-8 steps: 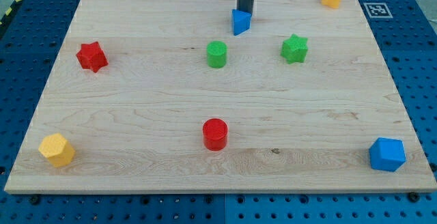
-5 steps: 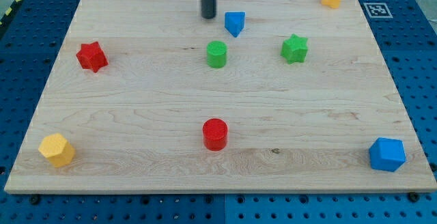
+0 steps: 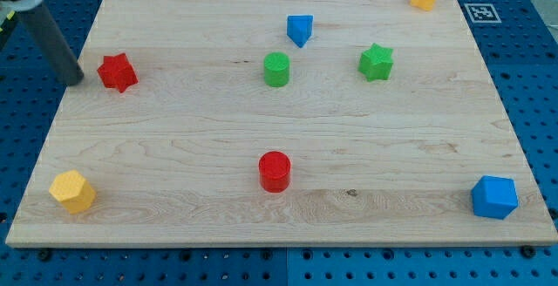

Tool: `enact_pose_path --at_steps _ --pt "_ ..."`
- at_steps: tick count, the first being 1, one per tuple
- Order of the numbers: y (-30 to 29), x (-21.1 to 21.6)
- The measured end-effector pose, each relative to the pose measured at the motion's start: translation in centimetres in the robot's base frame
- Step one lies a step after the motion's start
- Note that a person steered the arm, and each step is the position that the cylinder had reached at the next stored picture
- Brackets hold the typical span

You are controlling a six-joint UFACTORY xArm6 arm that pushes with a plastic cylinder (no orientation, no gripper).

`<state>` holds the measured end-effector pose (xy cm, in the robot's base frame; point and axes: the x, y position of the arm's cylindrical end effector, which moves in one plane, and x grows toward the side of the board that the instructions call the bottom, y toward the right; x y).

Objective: Push the red star towards the green circle

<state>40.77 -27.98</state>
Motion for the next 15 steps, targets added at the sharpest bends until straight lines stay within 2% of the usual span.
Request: enact_pose_path --at_steps 1,2,4,5,9,15 --pt "5.0 1.2" --pt "5.7 1.2" --pt "-2.5 1.9" --pt "-2.5 1.0" --pt "7.2 -1.7" --pt "10.8 -6.6"
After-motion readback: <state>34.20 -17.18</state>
